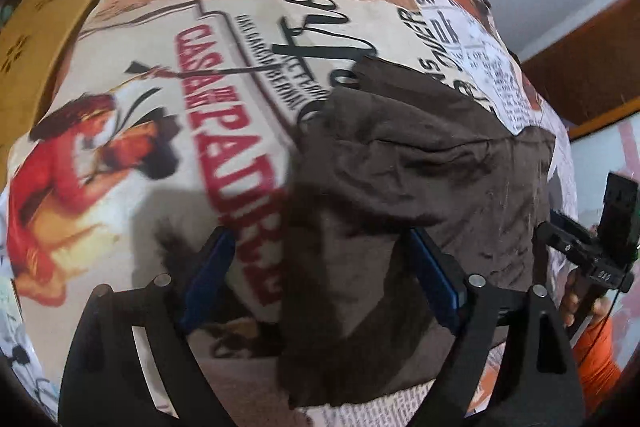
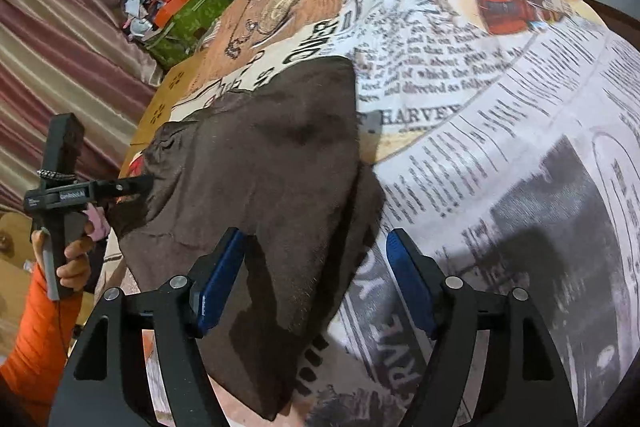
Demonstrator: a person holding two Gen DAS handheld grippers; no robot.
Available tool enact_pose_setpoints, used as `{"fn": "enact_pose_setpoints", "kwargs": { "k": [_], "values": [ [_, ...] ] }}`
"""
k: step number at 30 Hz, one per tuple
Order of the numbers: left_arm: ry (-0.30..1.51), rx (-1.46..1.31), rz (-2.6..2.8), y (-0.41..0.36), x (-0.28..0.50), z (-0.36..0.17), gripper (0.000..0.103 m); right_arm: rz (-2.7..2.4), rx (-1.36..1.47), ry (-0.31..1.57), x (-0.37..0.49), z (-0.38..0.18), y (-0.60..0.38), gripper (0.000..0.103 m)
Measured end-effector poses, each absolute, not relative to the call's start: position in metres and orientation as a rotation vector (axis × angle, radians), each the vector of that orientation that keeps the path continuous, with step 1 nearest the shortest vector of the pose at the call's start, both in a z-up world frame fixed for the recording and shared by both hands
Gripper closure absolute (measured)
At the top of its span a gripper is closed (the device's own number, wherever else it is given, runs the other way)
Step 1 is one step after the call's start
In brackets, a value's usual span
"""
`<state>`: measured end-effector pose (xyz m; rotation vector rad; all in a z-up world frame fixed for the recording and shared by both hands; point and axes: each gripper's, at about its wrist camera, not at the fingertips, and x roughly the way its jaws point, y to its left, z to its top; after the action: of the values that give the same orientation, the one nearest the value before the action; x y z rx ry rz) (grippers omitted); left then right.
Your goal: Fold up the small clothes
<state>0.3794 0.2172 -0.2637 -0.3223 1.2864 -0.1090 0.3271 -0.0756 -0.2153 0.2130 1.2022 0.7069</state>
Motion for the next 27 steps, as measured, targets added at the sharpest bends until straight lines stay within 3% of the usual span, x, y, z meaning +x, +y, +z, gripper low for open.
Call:
{"fn": "enact_pose_setpoints", "kwargs": {
  "k": [7, 11, 13, 15, 17, 20, 27],
  "values": [
    [1.273, -0.279, -0.184, 0.187, 0.394, -0.265, 0.013, 0.750, 0.228, 1.177, 0.335, -0.218, -0.062, 0.031],
    [1.245, -0.238, -0.198, 0.170, 0.396, -0.264, 0.020, 0.766, 0.179, 1.153, 0.333, -0.217, -0.051, 0.034],
    [1.225, -0.261, -0.200, 0.168, 0.397, -0.264, 0.030, 0.771, 0.143, 1.143, 0.331, -0.216, -0.046, 0.041],
    [1.215, -0.294, -0.196, 0.171, 0.398, -0.262, 0.057, 0.781, 0.112, 1.147, 0.329, -0.217, -0.040, 0.053],
    [1.220, -0.332, -0.188, 0.176, 0.399, -0.263, 0.076, 0.800, 0.092, 1.158, 0.328, -0.217, -0.034, 0.068],
    [1.215, -0.385, -0.185, 0.185, 0.396, -0.260, 0.083, 0.830, 0.100, 1.174, 0.327, -0.214, -0.030, 0.081],
    [1.103, -0.329, -0.141, 0.194, 0.368, -0.217, 0.091, 0.857, 0.060, 1.089, 0.319, -0.180, -0.016, 0.083]
  ]
}}
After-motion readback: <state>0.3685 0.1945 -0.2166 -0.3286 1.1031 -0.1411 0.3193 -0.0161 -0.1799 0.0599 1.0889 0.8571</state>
